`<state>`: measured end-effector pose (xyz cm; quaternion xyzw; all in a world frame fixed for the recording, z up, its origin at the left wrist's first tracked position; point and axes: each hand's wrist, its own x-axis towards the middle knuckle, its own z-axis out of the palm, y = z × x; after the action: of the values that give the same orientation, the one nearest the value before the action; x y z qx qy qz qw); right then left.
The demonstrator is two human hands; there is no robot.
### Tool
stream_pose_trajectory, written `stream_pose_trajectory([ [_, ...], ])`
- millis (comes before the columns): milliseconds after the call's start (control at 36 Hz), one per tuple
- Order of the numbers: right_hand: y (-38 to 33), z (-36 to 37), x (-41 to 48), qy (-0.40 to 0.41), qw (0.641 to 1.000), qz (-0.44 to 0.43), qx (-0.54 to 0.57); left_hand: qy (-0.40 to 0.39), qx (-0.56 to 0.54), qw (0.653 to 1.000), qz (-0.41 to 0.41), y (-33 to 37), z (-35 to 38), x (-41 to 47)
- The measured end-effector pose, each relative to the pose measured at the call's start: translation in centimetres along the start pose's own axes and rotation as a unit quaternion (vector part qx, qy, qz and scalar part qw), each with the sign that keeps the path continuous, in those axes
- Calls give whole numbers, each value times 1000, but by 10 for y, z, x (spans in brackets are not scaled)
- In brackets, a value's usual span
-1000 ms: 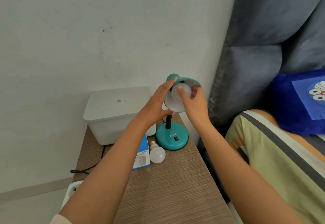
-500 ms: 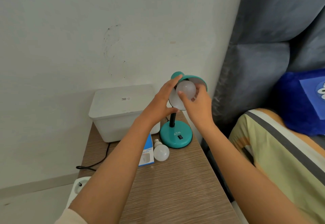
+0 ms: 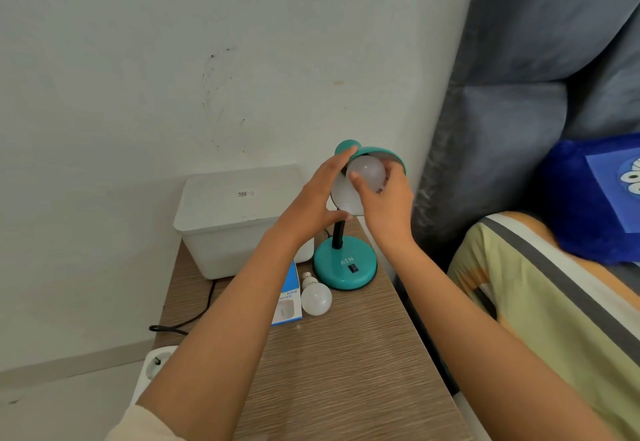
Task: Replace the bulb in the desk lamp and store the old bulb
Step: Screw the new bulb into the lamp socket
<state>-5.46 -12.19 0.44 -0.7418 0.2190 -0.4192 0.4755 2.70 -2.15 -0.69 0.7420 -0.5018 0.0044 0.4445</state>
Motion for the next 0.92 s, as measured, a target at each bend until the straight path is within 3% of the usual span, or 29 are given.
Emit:
stream_pose_trajectory([
  [278, -5, -8, 0, -20, 999, -26, -37, -4, 36, 999, 1, 6, -1, -1],
  [500, -21, -27, 3, -108, 984, -35, -135, -3, 89, 996, 1, 25, -3, -5],
  [750, -29, -51, -32, -189, 950, -49, -242, -46, 165, 983, -64, 39, -18, -23],
  [917, -26, -42, -69, -244, 940, -27, -238, -94, 237, 957, -136, 26, -36, -58],
])
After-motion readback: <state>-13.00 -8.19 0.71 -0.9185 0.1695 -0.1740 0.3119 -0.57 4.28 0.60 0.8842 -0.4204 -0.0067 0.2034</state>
